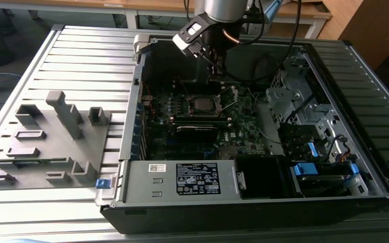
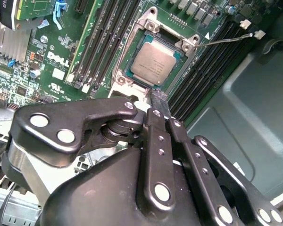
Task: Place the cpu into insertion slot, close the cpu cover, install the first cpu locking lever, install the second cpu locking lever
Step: 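Close the cpu cover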
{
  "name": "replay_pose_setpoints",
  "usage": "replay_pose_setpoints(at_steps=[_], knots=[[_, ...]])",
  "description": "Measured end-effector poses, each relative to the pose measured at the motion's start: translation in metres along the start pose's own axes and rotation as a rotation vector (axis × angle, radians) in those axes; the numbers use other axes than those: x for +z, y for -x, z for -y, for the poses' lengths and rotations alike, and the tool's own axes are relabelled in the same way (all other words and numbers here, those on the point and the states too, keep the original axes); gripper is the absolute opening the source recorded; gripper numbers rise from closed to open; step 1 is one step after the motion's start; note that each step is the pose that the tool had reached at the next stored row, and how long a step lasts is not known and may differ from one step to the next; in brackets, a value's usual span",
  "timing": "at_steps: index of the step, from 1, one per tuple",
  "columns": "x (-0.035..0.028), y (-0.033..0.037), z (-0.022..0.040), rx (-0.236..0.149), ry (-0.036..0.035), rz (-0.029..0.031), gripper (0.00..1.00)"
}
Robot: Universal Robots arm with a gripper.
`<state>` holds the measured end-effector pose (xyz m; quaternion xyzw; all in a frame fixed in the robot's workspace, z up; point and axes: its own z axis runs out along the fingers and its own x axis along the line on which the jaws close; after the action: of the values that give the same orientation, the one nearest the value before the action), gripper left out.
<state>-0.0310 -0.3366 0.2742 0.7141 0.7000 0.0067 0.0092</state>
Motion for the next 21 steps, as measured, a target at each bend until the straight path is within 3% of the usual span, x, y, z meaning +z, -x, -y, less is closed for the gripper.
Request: replay_pose_setpoints(at_steps=[21], knots=[[0.001,-0.0008,-0.0396,0.0,-0.0005,0.0003,0.11]])
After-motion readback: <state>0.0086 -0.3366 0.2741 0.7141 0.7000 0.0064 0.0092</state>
